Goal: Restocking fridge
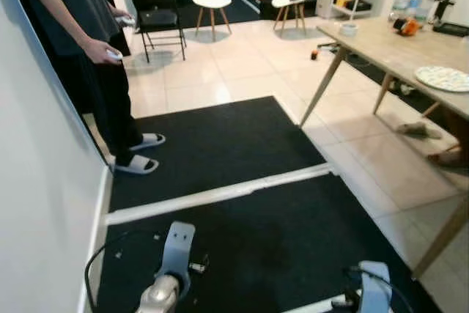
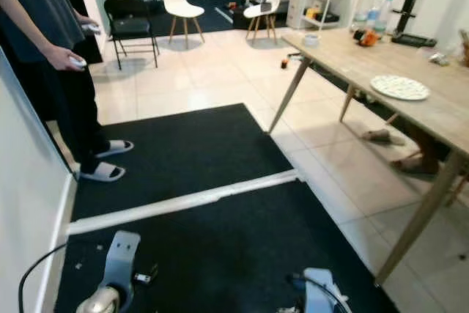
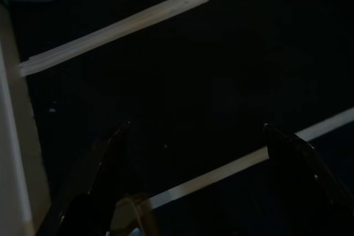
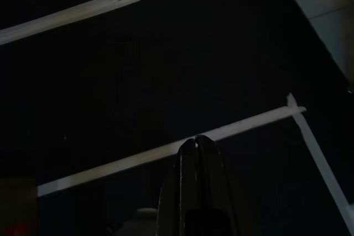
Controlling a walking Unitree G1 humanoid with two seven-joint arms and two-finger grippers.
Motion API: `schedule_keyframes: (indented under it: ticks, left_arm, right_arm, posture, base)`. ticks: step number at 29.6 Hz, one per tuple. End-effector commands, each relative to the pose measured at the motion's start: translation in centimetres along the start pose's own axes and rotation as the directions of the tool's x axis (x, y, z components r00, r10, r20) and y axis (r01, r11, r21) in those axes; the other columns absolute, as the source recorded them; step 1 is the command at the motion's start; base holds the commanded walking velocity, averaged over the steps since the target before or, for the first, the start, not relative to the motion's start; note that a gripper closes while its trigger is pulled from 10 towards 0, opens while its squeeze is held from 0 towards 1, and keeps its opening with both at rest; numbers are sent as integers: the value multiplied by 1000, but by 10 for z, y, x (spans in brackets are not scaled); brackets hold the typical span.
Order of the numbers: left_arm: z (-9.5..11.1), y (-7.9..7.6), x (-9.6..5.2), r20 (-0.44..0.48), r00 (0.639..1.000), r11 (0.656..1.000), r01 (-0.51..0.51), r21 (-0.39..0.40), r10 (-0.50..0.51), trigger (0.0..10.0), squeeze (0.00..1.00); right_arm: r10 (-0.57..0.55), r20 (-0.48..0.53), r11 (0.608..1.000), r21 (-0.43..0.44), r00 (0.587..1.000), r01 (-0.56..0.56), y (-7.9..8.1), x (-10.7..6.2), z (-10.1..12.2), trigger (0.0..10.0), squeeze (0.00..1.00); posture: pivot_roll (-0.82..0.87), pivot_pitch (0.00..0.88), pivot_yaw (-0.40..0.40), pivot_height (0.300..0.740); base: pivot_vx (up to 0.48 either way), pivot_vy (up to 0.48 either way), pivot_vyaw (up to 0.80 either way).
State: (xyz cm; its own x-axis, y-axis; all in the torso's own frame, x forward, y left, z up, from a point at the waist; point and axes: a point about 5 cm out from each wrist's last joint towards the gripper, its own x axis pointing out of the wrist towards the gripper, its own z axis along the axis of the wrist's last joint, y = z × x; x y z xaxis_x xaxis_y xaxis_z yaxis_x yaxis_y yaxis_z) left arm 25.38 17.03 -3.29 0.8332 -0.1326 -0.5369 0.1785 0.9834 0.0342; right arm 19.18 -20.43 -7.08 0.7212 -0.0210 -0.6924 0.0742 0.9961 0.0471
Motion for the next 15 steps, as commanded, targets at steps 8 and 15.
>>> schedule_keyframes:
  ticks: [8, 15]
  left_arm:
    - [-1, 2, -1, -6, 1000, 1000, -7, -2, 7, 10000, 0]
    - [-2, 2, -1, -7, 1000, 1000, -8, -2, 8, 10000, 0]
  right_arm:
    - [14, 1, 1000, 2, 1000, -14, 2, 1, 2, 10000, 0]
    - [18, 1, 1000, 6, 1000, -18, 3, 1, 1, 10000, 0]
  posture:
    - [-79, 27, 31, 734]
    - [-75, 28, 29, 734]
  base:
    - [331, 0, -516]
    - [321, 0, -800]
